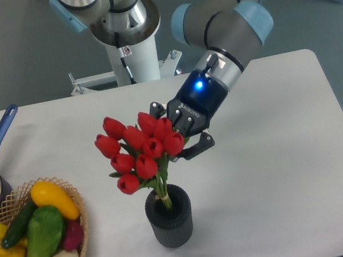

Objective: Pick up the flowers from the vase
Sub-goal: 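Lift the gripped tulips straight up out of the black vase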

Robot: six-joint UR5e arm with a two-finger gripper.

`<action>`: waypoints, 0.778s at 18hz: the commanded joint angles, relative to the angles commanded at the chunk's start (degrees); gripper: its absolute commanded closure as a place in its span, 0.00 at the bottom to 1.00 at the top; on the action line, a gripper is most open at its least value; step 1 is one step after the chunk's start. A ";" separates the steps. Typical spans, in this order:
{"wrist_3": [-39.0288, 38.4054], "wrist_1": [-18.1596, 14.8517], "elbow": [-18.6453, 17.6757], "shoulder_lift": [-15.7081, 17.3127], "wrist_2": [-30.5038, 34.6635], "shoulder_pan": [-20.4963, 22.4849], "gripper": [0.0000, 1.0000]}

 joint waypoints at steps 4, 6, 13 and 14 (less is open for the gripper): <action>-2.90 -0.09 0.00 2.46 -2.89 2.02 1.00; -3.35 -0.09 0.35 3.17 -4.83 2.81 1.00; -4.67 -0.17 0.44 5.02 -7.46 4.83 1.00; -4.67 -0.18 0.44 5.19 -7.73 5.10 1.00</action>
